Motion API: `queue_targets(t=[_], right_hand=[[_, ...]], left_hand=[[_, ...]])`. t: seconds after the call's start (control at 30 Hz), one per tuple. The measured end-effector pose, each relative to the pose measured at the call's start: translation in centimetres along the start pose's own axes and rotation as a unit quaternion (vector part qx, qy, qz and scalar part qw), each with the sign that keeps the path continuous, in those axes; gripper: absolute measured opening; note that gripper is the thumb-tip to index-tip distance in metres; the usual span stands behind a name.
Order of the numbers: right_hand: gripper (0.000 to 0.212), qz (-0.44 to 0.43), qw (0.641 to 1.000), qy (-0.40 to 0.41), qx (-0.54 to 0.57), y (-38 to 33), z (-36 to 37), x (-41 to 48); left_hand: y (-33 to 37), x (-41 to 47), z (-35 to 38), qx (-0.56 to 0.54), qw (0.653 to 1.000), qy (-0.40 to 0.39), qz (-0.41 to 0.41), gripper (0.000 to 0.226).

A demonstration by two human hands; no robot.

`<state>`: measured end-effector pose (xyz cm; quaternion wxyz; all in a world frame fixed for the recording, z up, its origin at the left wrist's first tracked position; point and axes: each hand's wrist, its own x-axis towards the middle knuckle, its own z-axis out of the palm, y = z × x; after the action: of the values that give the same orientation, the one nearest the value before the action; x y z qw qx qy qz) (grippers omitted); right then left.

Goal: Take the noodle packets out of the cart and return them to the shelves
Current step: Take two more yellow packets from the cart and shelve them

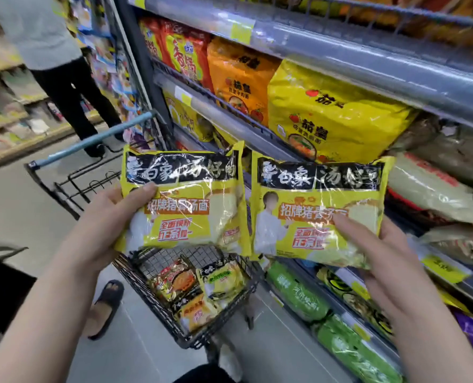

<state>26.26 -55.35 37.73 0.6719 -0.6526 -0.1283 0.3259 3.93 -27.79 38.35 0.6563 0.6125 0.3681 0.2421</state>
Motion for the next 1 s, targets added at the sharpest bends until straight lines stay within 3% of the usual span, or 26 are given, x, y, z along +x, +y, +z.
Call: queue_targets(t=[0.2, 0.33, 0.5, 0.53, 0.57, 0.67, 0.7, 0.83, 1.0], right_hand=[[0.024, -0.032, 0.997, 0.069, 0.021, -0.4, -7.6, -8.8], [0.023, -0.057, 0.990, 0.128, 0.026, -0.5, -13.4, -15.5], [0.030, -0.091, 0.972, 0.216, 0.033, 0.3, -19.8, -25.0], [0.031, -0.097, 0.967, 0.233, 0.036, 0.6, -21.1, -26.9], [0.032, -0.101, 0.961, 0.254, 0.046, 0.8, -22.3, -29.0], [0.038, -0.119, 0.940, 0.312, 0.067, 1.6, -26.0, -35.0], [0.035, -0.125, 0.931, 0.333, 0.076, 1.7, -27.0, -37.1], [0.024, -0.146, 0.900, 0.398, 0.100, 2.3, -30.8, -44.4], [0.041, -0.153, 0.864, 0.470, 0.091, 3.0, -34.4, -51.2]], left_hand=[[0.5, -6.6, 7.0, 0.006, 0.997, -0.076, 0.032, 0.106], [0.7, -11.3, 12.5, 0.001, 0.989, -0.132, 0.070, 0.093], [0.9, -18.1, 20.3, 0.026, 0.978, -0.188, 0.082, 0.022], [0.7, -19.1, 21.7, 0.029, 0.975, -0.200, 0.089, 0.020], [0.6, -20.3, 23.2, 0.031, 0.970, -0.220, 0.095, 0.029], [0.1, -23.5, 27.4, 0.017, 0.961, -0.265, 0.072, 0.082], [0.1, -24.9, 28.9, 0.012, 0.956, -0.284, 0.069, 0.085], [0.0, -30.8, 34.7, 0.021, 0.924, -0.374, 0.080, 0.066], [0.2, -36.9, 40.8, 0.005, 0.897, -0.435, 0.078, 0.043]])
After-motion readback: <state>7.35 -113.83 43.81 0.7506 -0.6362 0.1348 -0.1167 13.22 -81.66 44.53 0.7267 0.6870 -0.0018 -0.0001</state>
